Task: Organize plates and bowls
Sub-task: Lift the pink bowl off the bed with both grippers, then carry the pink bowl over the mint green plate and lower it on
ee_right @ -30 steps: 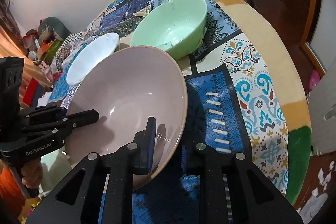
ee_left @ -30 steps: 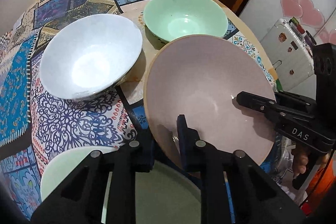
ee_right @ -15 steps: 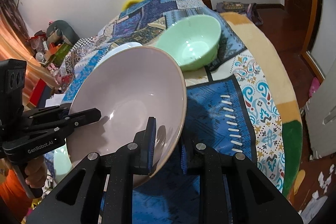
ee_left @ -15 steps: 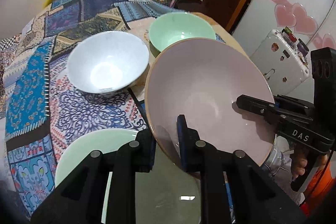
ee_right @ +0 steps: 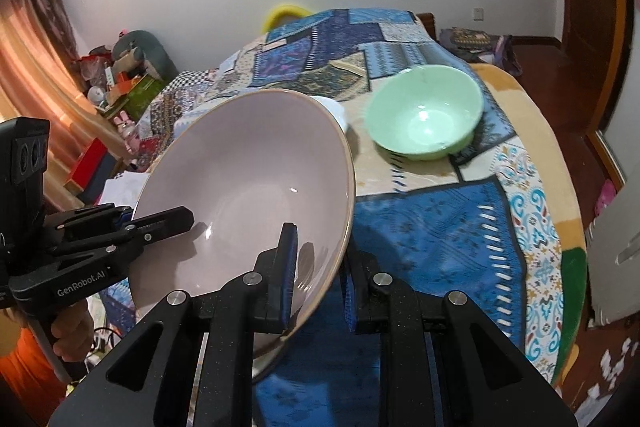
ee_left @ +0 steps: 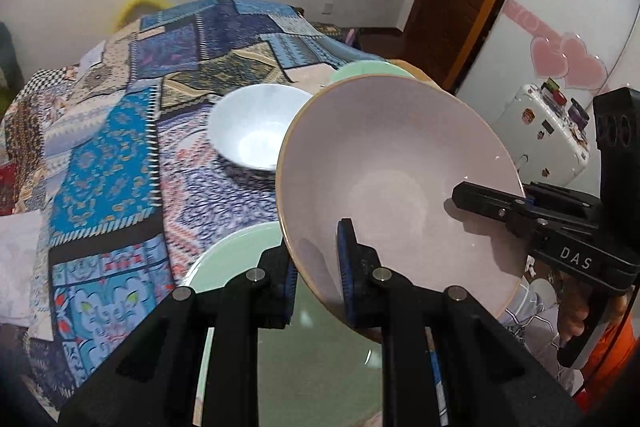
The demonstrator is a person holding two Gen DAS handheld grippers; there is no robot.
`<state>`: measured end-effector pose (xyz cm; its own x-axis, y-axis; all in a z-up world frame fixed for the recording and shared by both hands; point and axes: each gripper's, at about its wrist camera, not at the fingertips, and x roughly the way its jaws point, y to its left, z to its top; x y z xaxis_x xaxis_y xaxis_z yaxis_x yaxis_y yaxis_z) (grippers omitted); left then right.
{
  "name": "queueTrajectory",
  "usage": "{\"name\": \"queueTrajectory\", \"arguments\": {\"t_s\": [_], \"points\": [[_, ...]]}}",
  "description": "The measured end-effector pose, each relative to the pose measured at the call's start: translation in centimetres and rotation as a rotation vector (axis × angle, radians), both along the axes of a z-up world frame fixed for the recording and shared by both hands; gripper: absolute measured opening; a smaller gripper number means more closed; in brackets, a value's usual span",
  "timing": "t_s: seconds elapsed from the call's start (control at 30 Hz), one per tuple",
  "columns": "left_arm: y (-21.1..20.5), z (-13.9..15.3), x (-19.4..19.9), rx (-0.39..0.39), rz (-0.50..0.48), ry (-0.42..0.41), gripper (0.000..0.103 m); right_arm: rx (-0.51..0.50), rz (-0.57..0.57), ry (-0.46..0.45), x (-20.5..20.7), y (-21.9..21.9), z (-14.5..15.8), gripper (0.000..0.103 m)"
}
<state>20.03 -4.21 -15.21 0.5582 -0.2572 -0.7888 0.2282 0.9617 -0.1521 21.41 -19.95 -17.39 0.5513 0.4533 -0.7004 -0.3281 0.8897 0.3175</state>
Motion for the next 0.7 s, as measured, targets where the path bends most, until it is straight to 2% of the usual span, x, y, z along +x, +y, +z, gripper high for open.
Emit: {"name": "queueTrajectory", "arguments": {"t_s": [0.7], "points": [[11.7, 1.7, -7.2, -0.024, 0.191, -0.066, 0.018, -0.009, 0.176, -0.041, -2.0, 10.9, 1.4, 0.018]]}}
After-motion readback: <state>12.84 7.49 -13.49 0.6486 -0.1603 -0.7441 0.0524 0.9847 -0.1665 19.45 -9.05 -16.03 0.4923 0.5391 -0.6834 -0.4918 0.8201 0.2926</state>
